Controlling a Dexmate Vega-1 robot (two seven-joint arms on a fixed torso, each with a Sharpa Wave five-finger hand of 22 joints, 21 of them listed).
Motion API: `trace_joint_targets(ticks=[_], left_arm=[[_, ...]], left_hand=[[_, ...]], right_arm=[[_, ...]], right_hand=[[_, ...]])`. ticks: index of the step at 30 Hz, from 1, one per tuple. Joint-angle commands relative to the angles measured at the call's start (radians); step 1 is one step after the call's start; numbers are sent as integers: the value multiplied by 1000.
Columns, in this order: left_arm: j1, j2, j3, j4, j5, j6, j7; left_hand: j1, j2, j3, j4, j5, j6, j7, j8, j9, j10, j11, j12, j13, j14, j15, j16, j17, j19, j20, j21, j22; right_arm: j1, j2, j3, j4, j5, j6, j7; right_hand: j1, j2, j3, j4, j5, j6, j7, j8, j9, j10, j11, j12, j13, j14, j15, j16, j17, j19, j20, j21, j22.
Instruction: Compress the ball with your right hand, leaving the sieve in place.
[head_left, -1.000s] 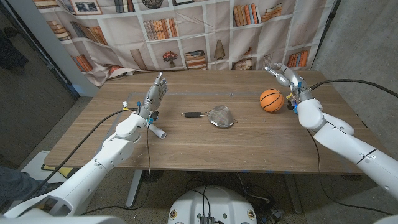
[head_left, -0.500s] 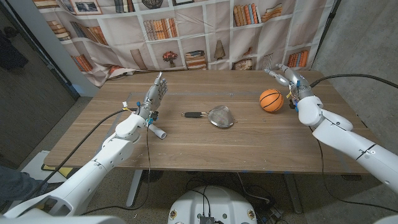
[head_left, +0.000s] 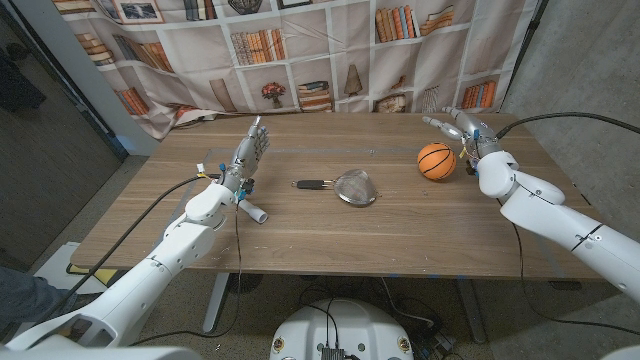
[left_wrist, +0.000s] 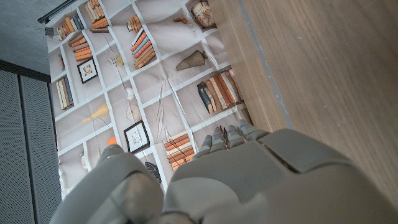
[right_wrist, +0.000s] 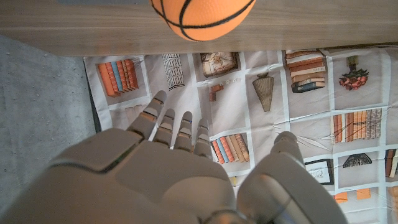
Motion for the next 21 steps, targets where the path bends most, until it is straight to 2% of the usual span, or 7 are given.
trace_joint_targets(ticks=[1,8,21], left_arm=[[-2,3,-1,1,0,3,-2],[3,4,-4,2,-3,2,1],[1,1,-1,10,-7,3,-7]], left_hand=[[-6,0,-2,-4,-1,4,1,0,2,6,-5,3,5,5,1,-1,2,1,5,5,3],[-4,1,-2,-5,-2,5,1,-1,2,6,-5,2,5,6,1,-1,2,0,5,5,3],[-1,3,-3,-5,-3,6,0,-2,2,7,-4,1,5,7,1,-2,2,0,6,4,3]], right_arm=[[50,-18,-62,-11,-35,-100,68],[62,-24,-84,-24,-36,-148,101],[101,-24,-134,-7,-38,-207,154]], right_hand=[[5,-17,-8,0,5,-8,-8,-5,2,-10,3,-1,2,-9,14,-3,3,2,35,-2,2],[4,-26,-13,1,6,-14,-14,-5,3,-22,5,-4,2,-15,23,-3,3,12,55,0,1],[5,-37,-18,1,7,-18,-14,-4,3,-32,6,-5,3,-14,32,1,3,38,61,8,3]])
